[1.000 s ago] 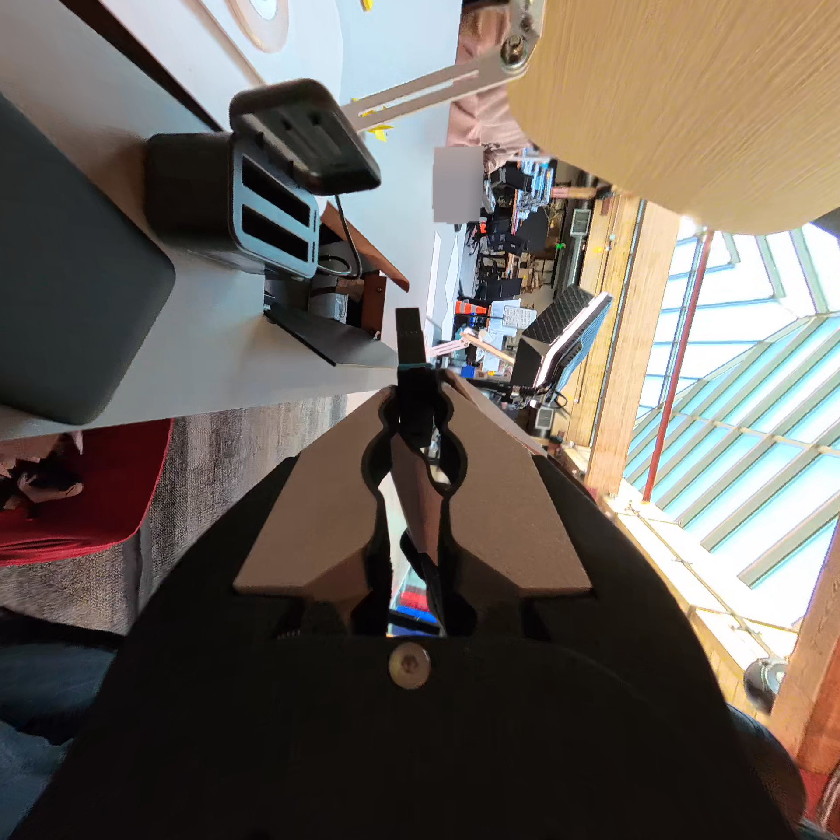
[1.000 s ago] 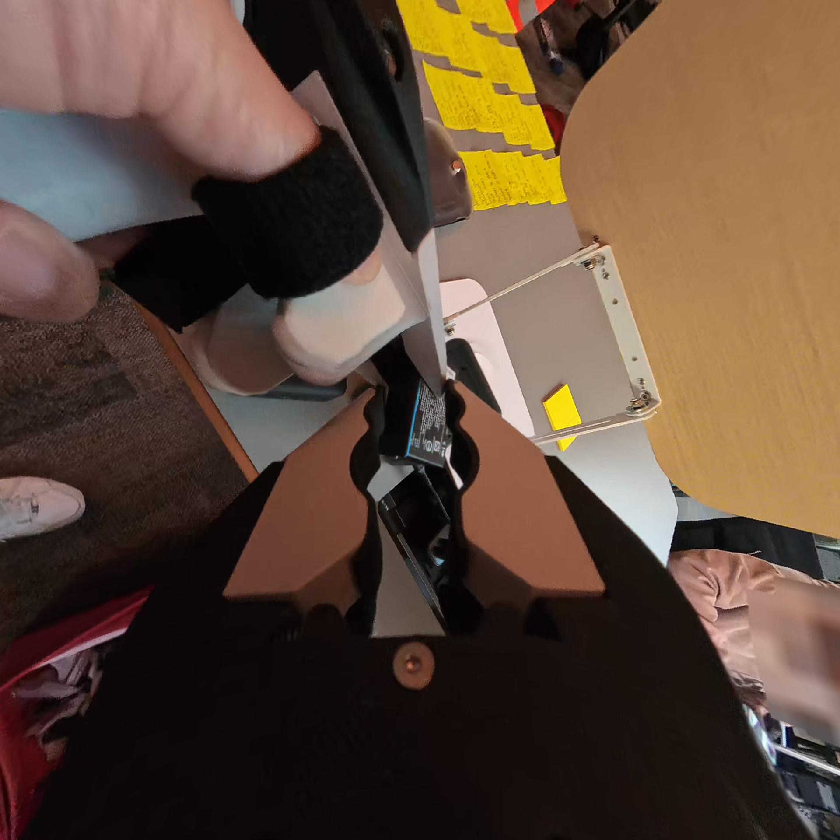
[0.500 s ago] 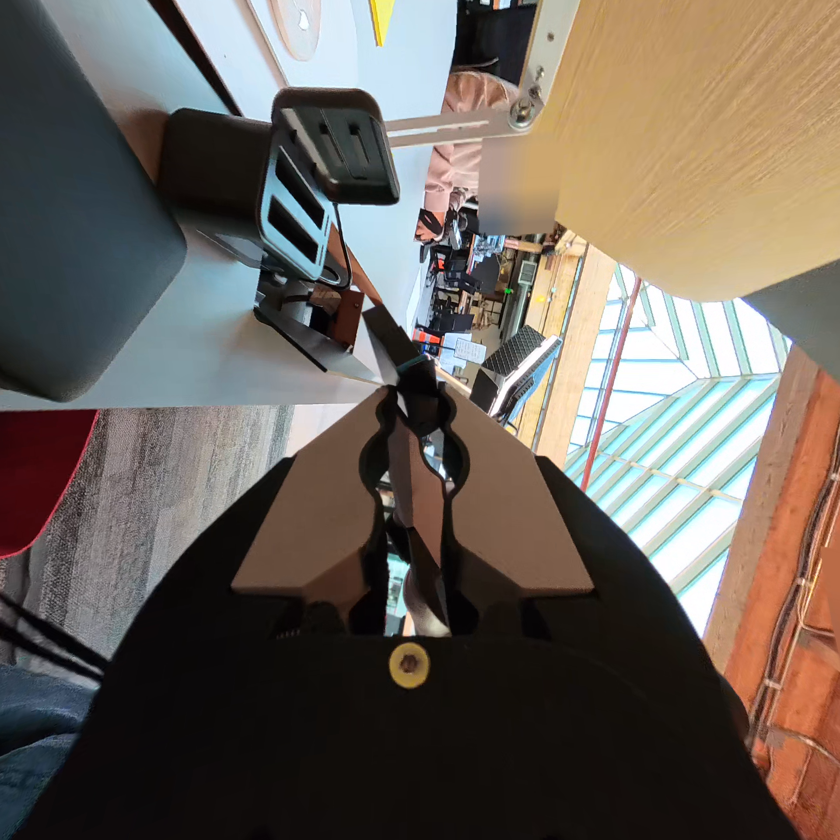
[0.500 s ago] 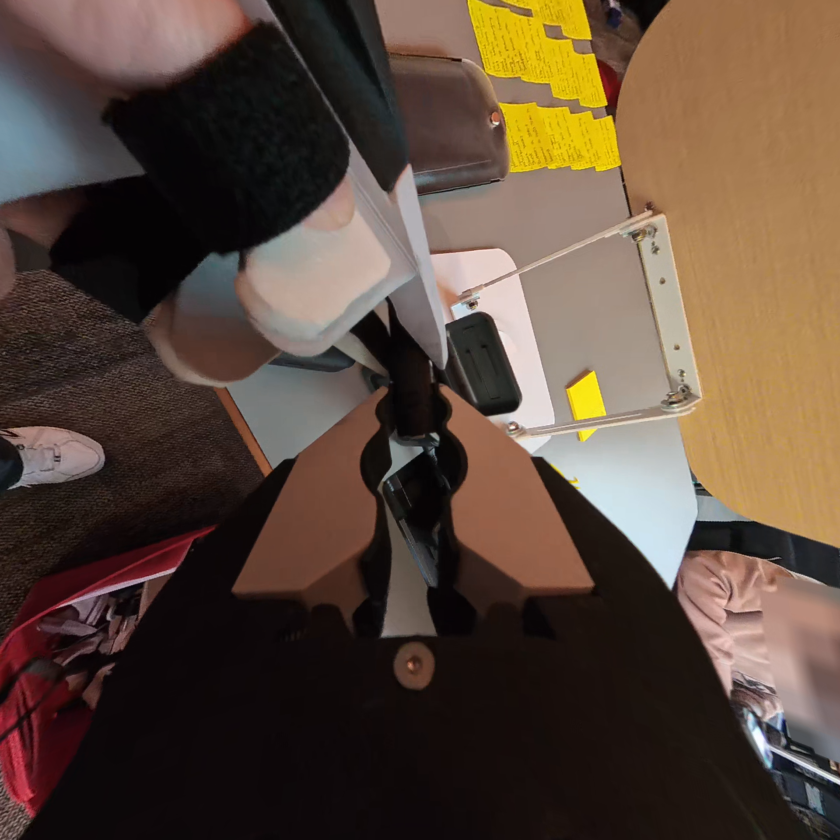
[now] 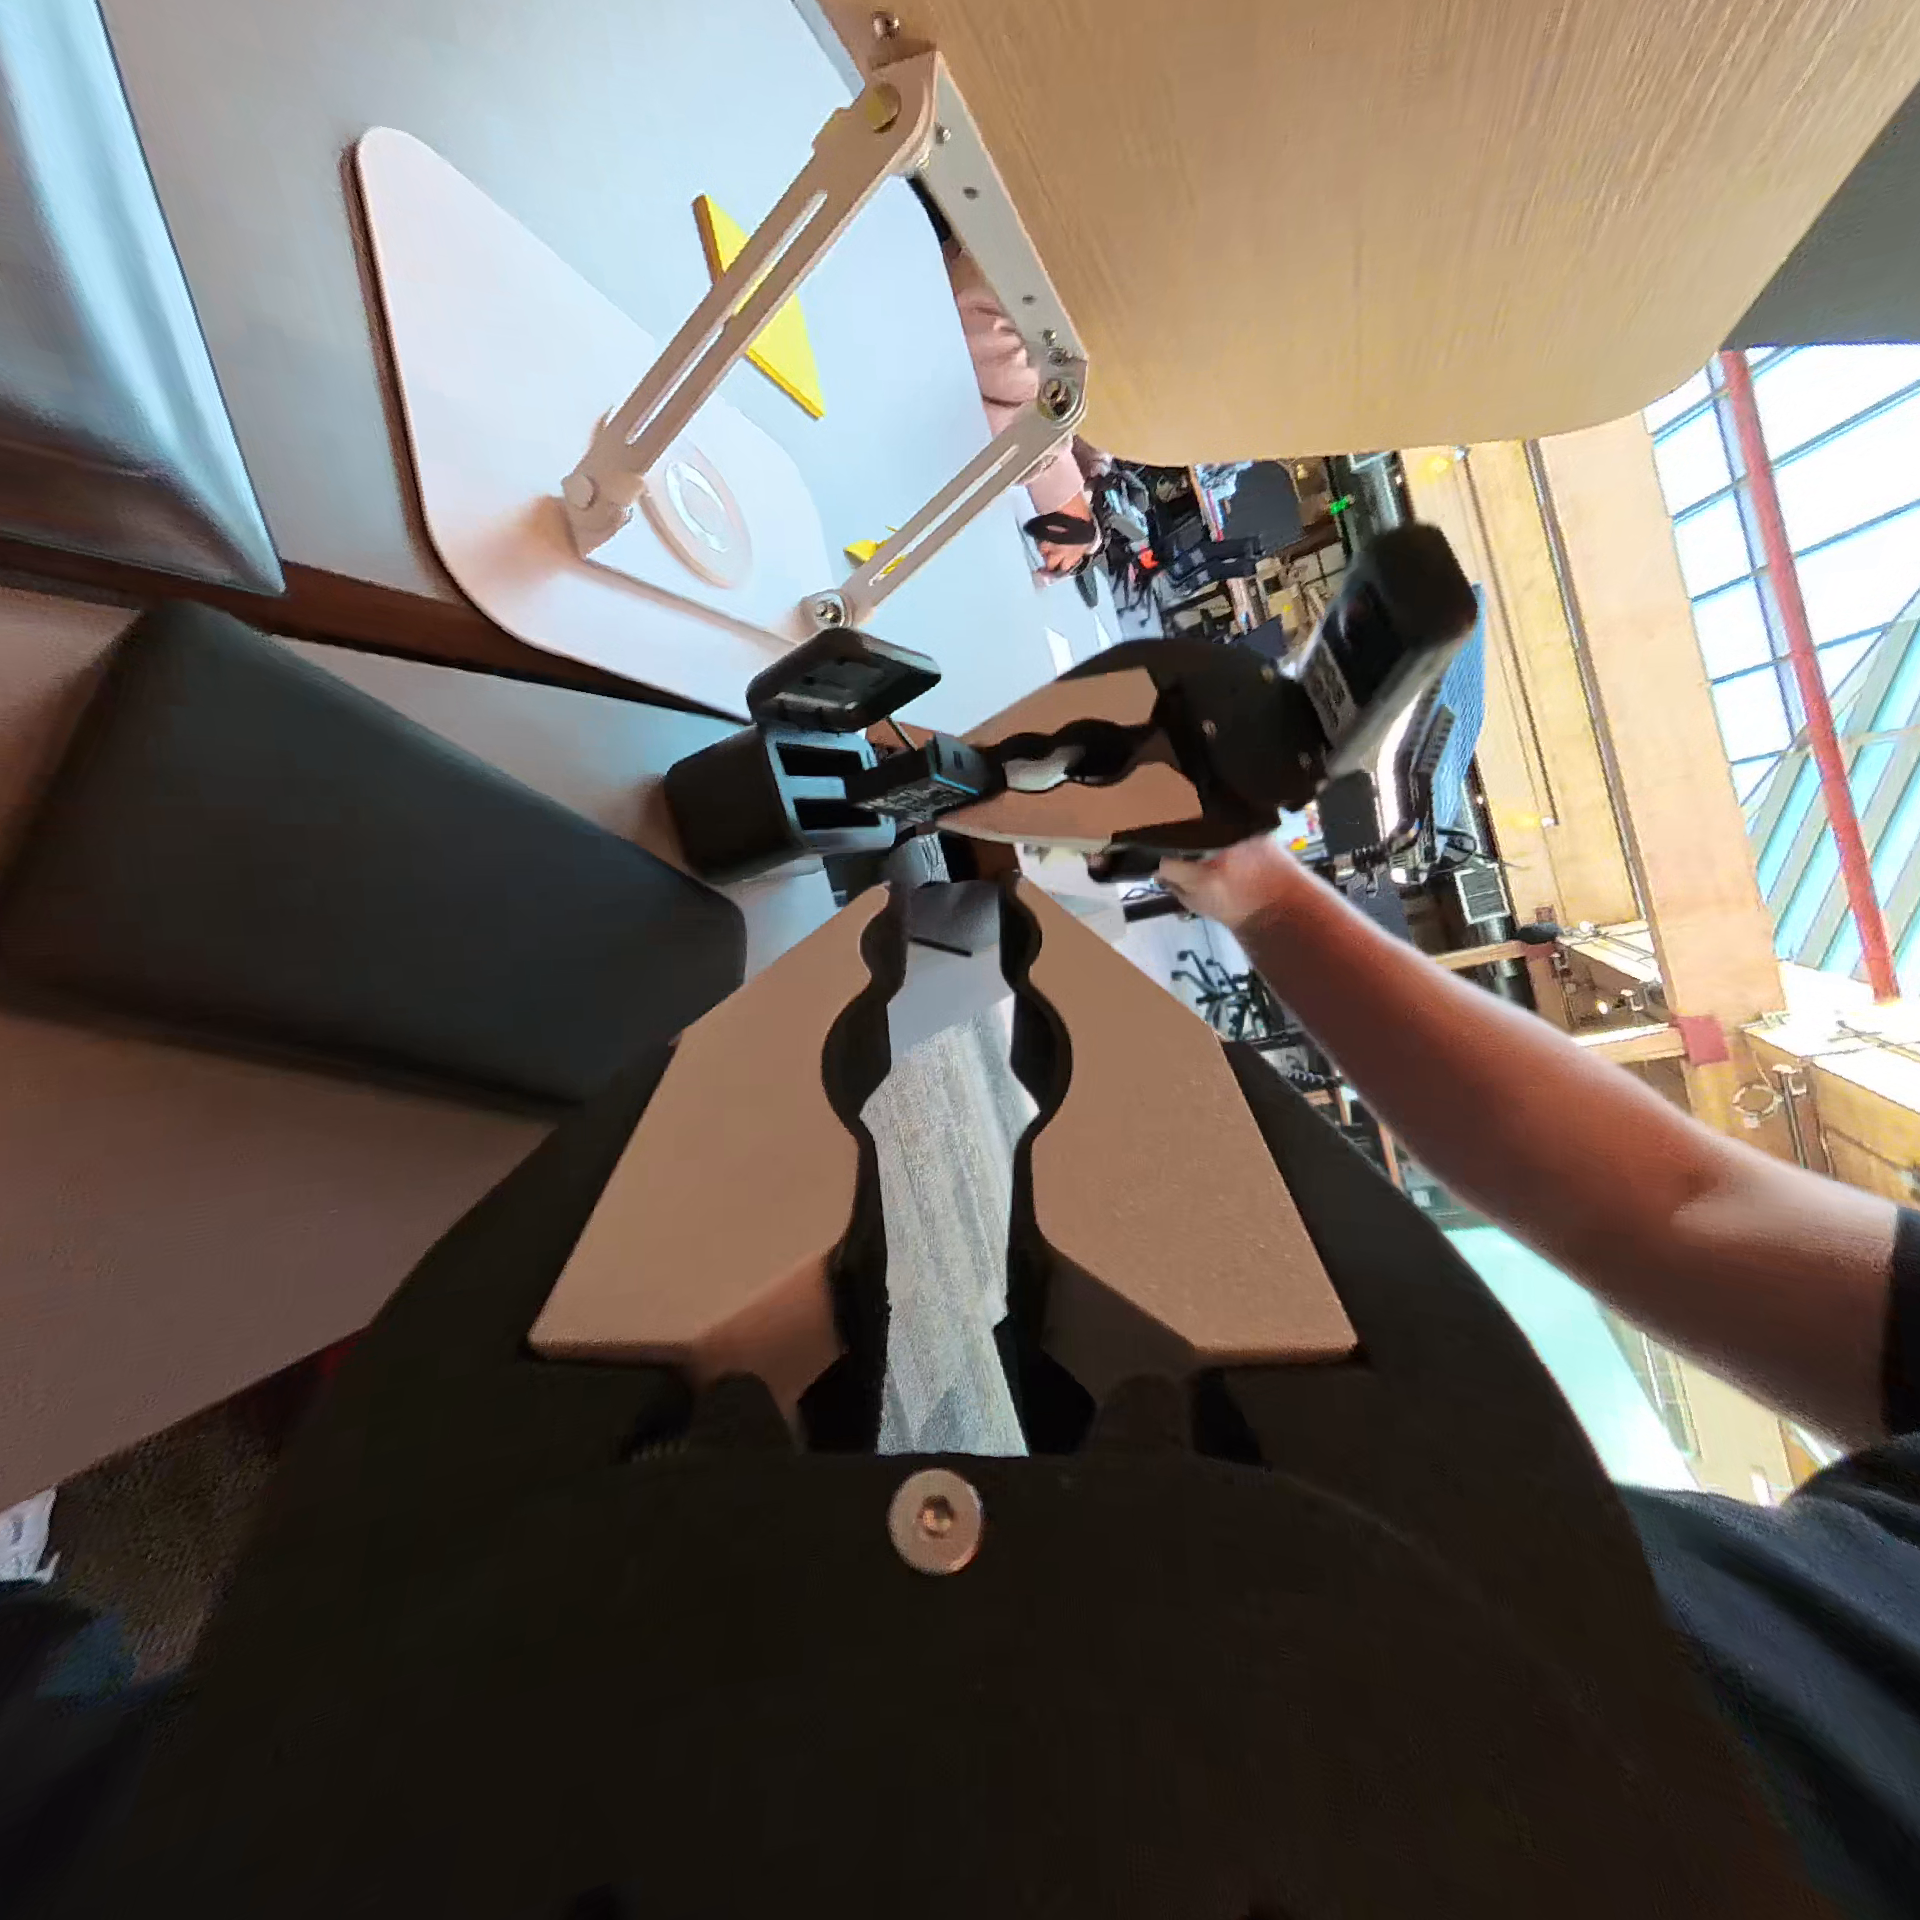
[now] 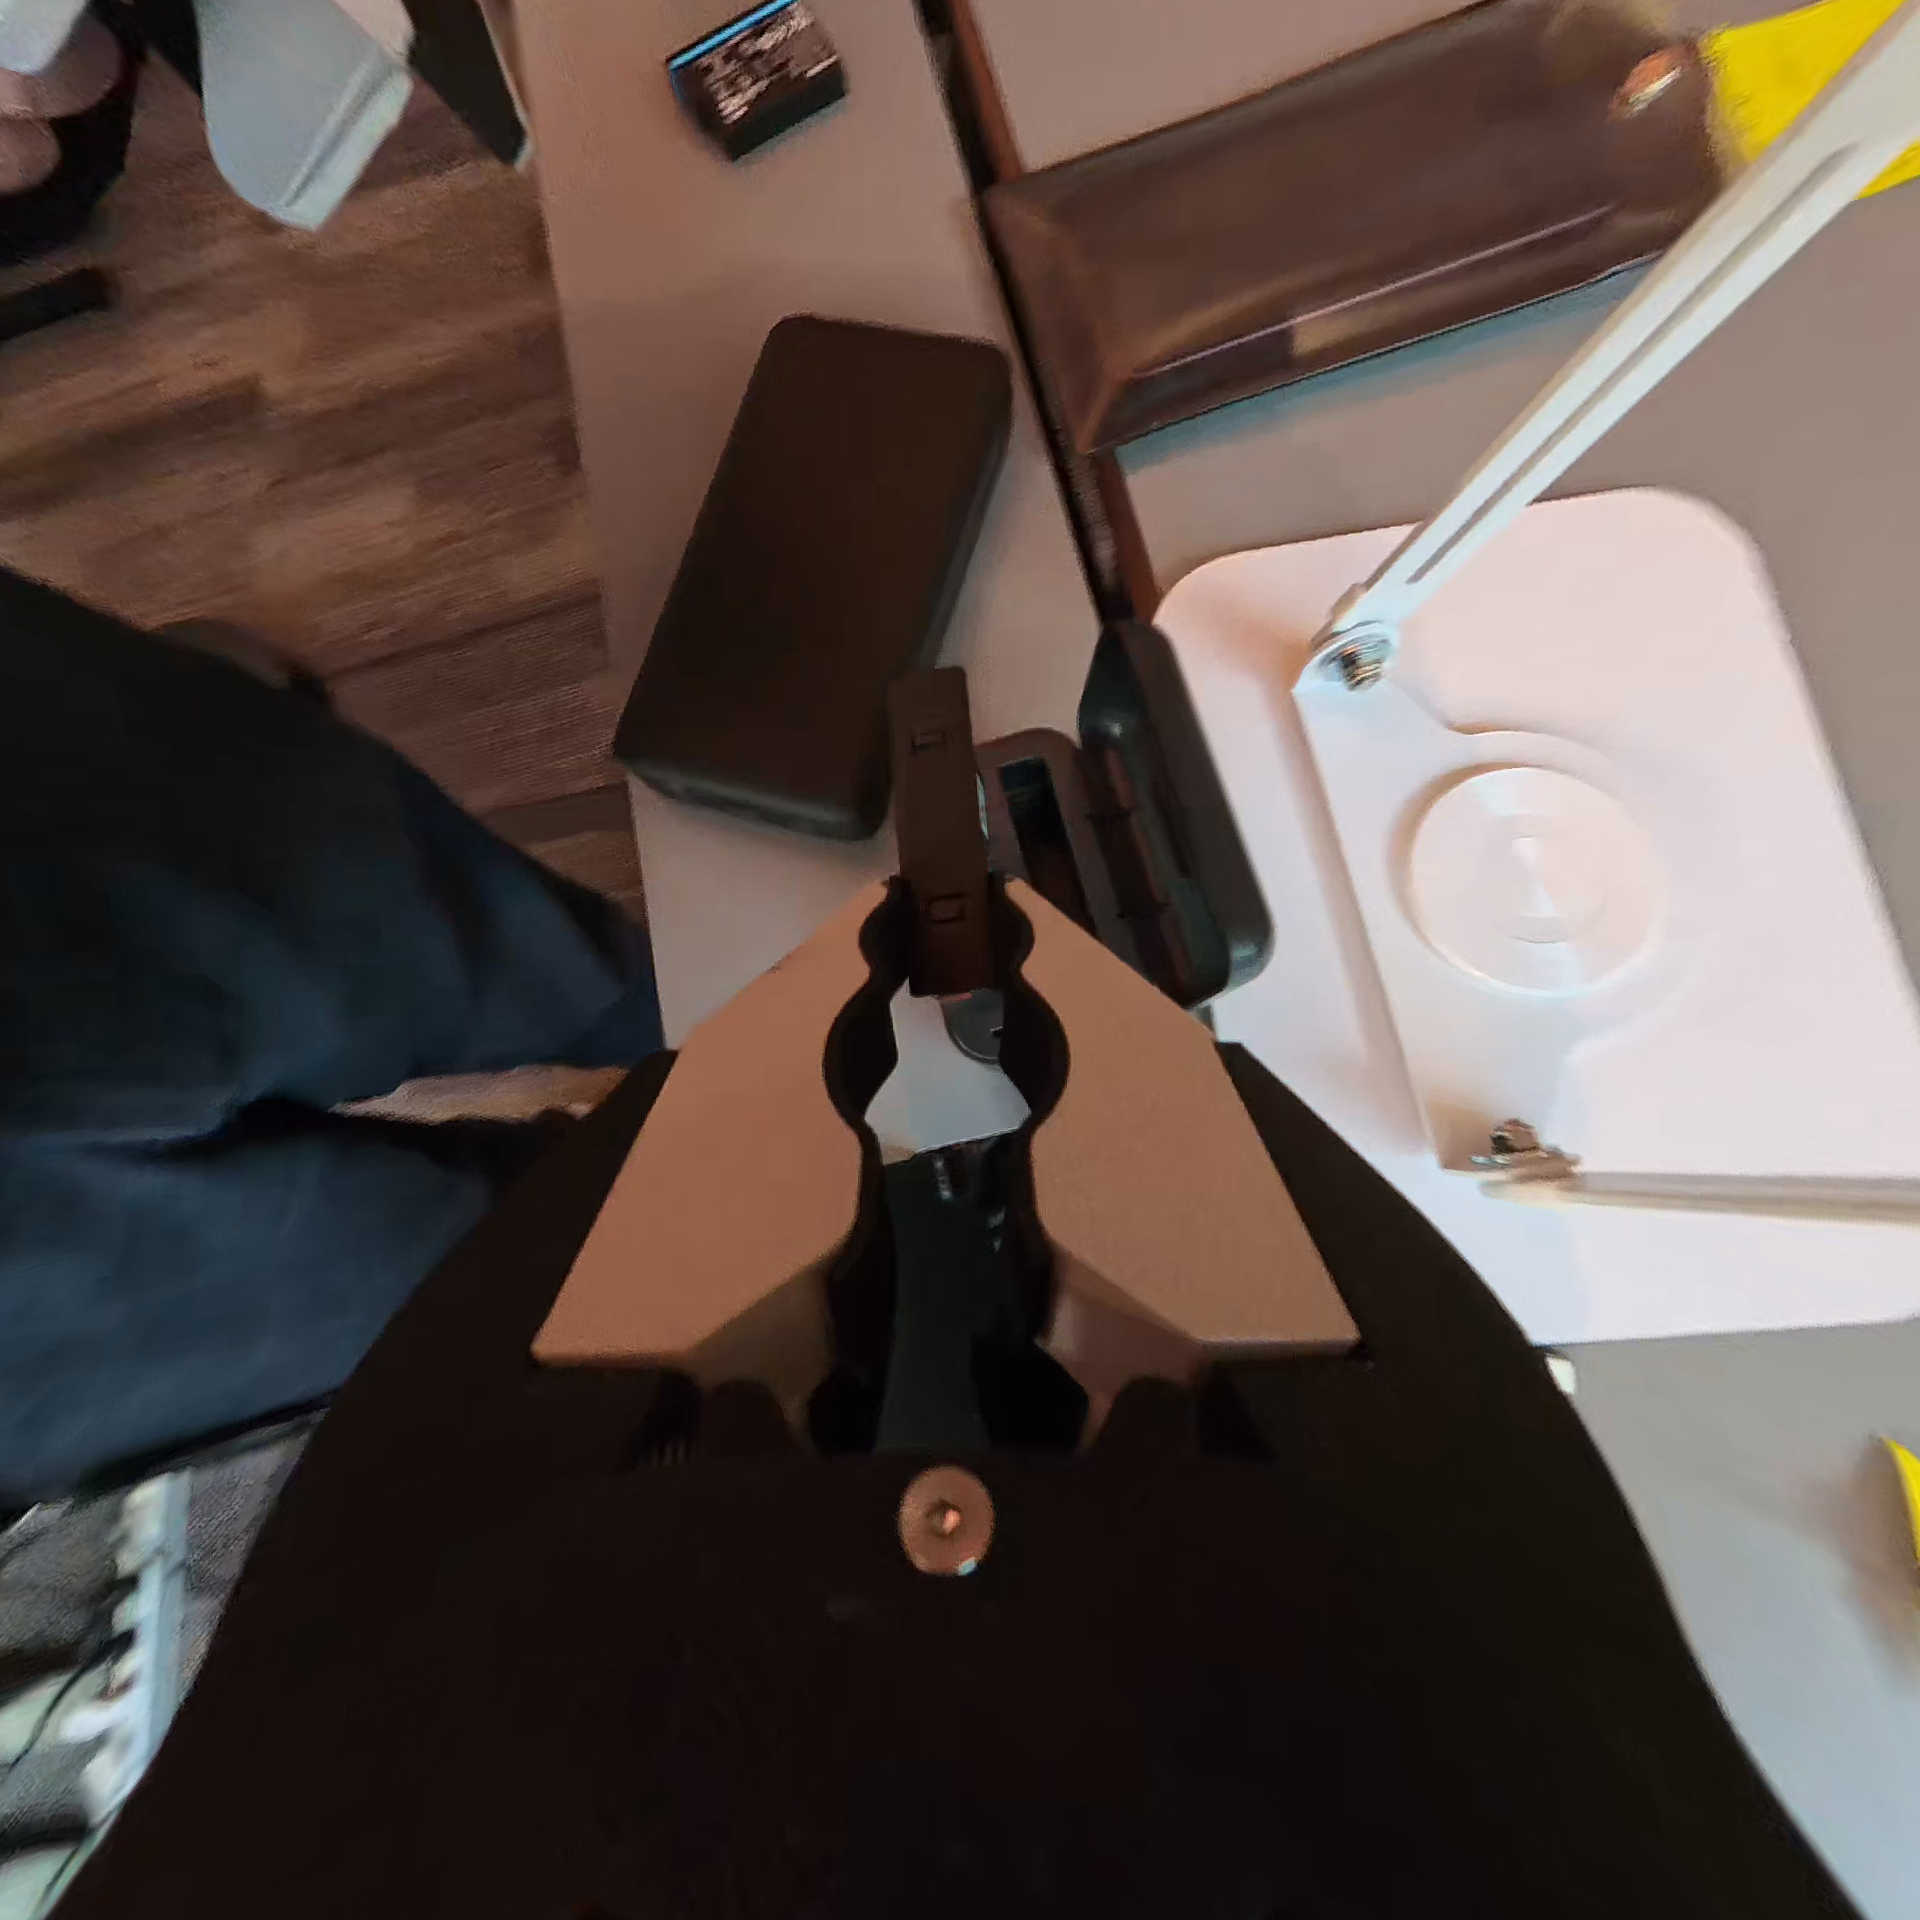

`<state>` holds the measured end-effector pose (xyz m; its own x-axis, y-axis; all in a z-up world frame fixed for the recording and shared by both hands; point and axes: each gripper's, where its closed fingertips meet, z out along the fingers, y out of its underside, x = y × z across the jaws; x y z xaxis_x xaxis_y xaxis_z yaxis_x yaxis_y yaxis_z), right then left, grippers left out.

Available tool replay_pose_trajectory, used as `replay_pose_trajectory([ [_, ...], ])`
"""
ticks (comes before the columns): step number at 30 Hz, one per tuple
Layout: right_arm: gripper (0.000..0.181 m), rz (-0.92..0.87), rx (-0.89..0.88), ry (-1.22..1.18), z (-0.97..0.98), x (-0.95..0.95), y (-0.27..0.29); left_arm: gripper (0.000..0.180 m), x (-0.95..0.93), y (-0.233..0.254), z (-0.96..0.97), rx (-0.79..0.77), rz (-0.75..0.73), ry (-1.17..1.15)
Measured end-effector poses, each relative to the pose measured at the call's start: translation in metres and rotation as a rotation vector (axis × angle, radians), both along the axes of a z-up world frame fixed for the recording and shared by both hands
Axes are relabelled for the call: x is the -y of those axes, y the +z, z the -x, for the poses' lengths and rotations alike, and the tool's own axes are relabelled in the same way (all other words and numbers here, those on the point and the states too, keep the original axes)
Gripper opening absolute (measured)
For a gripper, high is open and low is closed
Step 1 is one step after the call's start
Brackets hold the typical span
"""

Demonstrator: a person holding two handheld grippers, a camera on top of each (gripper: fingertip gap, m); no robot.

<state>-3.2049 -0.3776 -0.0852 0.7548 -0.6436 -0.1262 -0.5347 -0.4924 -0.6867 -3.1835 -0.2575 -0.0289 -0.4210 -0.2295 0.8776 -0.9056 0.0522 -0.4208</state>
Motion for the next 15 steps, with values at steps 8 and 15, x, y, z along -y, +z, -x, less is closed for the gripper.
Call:
replay_pose_trajectory([
  [8,0.013,0.06,-0.053,0.205,-0.001,-0.006,-0.019,0.015,-0.008,-0.02,0.025,-0.005,-0.062,-0.04],
  [15,0.014,0.072,-0.066,0.257,0.002,-0.008,-0.033,0.028,0.045,-0.03,0.017,0.54,-0.297,-0.39],
])
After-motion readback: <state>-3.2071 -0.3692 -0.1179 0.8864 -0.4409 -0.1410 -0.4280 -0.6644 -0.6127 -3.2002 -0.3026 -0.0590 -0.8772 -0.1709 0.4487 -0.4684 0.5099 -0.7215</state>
